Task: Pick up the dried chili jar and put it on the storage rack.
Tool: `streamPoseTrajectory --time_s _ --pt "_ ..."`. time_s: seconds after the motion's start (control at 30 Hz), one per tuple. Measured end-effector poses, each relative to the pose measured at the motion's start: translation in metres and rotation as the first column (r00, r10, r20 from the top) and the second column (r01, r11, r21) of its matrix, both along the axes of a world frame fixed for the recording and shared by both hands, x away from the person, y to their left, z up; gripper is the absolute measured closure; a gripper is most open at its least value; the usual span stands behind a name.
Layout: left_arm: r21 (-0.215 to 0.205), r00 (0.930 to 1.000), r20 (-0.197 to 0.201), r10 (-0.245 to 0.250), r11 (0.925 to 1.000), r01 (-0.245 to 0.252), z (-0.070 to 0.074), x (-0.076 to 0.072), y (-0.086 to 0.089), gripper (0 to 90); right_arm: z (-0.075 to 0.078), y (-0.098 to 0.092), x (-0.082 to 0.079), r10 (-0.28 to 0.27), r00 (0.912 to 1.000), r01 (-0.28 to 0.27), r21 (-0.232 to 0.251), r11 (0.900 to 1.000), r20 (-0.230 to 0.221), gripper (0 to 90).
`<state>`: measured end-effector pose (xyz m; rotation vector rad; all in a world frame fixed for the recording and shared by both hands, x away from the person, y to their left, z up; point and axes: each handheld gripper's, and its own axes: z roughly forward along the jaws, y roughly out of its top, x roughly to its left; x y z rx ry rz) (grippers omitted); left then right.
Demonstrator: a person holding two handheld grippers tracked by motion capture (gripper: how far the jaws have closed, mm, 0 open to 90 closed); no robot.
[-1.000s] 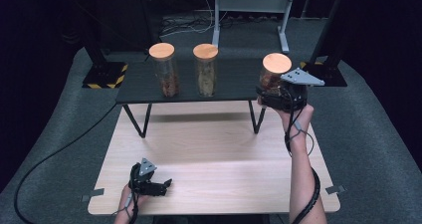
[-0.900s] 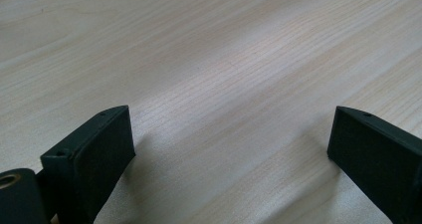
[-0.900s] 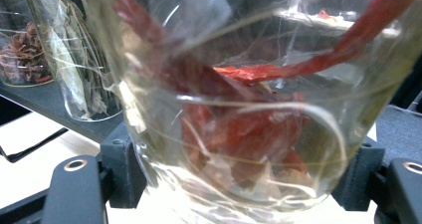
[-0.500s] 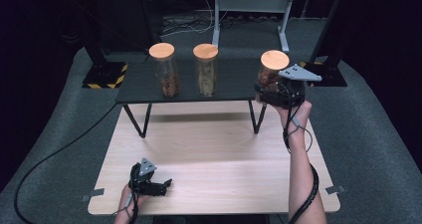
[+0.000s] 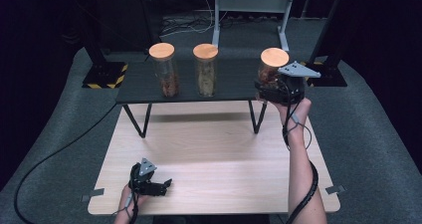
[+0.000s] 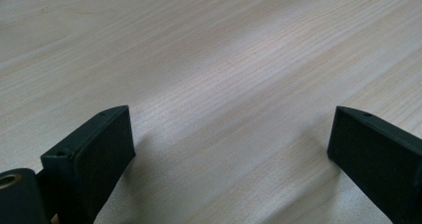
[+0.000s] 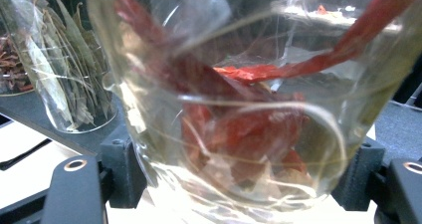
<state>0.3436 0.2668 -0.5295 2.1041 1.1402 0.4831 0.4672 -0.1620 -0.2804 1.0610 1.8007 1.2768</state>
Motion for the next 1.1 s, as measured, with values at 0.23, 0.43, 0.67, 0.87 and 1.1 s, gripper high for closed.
streamPoseTrajectory --time_s 0.23,0.43,0.67,0.87,1.1 --pt "0.0 1.0 0.0 -0.001 1.0 0.001 0.0 0.0 0.0 3.5 -0.002 0.006 0.004 0.004 1.0 -0.004 0.001 1.0 -0.005 24.4" --pt "0.0 1.0 0.0 -0.001 1.0 0.001 0.0 0.0 0.0 3.5 -0.003 0.011 0.01 0.01 0.9998 -0.01 -0.008 1.0 -0.016 24.4" --pt "0.0 1.0 0.0 -0.001 1.0 0.001 0.0 0.0 0.0 3.5 -0.004 0.016 0.016 0.019 0.9995 -0.018 0.006 1.0 -0.026 24.4" --pt "0.002 1.0 0.0 -0.003 1.0 0.003 0.0 0.0 0.0 3.5 -0.004 0.017 0.02 0.022 0.9993 -0.022 0.016 1.0 -0.032 24.4" --pt "-0.001 1.0 0.0 -0.002 1.0 0.002 0.0 0.0 0.0 3.6 -0.007 0.017 0.025 0.02 0.9989 -0.018 0.042 0.999 -0.042 24.4"
